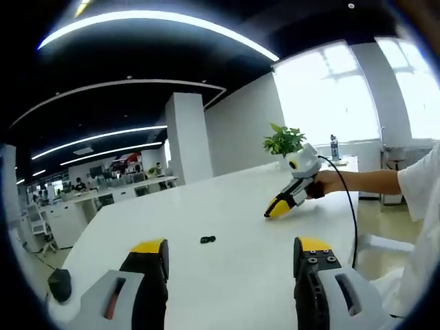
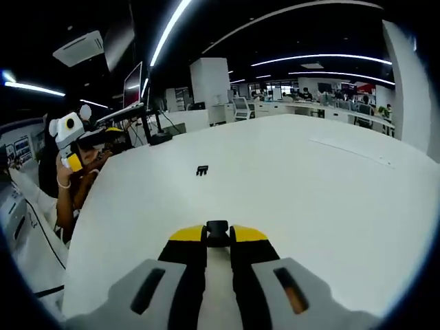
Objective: Snap the two parts of the plastic buckle together until the buckle closes and remains connected.
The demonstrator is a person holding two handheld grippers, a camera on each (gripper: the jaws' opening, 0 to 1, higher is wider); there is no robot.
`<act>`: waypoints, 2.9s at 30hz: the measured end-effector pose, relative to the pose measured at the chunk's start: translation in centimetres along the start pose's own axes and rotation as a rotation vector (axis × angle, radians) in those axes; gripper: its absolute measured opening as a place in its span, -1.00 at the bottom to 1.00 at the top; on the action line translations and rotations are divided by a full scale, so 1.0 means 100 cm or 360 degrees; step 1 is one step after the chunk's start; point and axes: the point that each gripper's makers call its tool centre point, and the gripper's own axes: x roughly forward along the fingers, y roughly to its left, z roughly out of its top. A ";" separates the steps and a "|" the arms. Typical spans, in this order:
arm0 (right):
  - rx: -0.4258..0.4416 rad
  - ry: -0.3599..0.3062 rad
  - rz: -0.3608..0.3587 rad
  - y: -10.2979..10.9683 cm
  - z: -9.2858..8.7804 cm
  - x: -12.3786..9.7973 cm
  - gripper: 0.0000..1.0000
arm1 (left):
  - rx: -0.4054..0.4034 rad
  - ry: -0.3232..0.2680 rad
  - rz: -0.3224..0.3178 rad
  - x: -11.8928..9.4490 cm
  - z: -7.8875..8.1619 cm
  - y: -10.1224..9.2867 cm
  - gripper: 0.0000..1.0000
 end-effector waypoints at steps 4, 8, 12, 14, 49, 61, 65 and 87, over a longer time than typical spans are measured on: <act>-0.0004 0.0004 0.0011 0.001 0.000 -0.001 -0.74 | 0.0021 0.0052 -0.0096 0.017 -0.002 0.004 0.54; -0.0013 0.0000 0.0015 0.001 0.000 -0.004 -0.74 | 0.0072 0.0105 -0.0146 0.033 -0.009 0.011 0.56; -0.0042 0.0022 0.0012 -0.003 -0.002 -0.005 -0.74 | 0.0038 0.0059 -0.0218 0.047 -0.009 0.015 0.56; -0.0053 0.0033 0.0017 -0.003 -0.003 -0.006 -0.74 | 0.0067 0.0067 -0.0247 0.055 -0.010 0.018 0.51; -0.0160 0.0046 0.0130 0.003 -0.008 0.000 -0.70 | 0.0145 0.0225 -0.0535 0.120 -0.036 0.058 0.18; -0.0249 -0.0090 0.0165 0.019 0.016 -0.009 -0.58 | 0.0015 0.0366 -0.0480 0.132 -0.045 0.061 0.03; -0.0225 -0.0127 0.0167 0.021 0.018 -0.011 -0.58 | -0.0001 0.0364 -0.0457 0.133 -0.044 0.060 -0.13; -0.0175 -0.0201 0.0169 0.029 0.014 -0.021 -0.58 | 0.0136 0.0391 -0.0471 0.144 -0.054 0.058 -0.29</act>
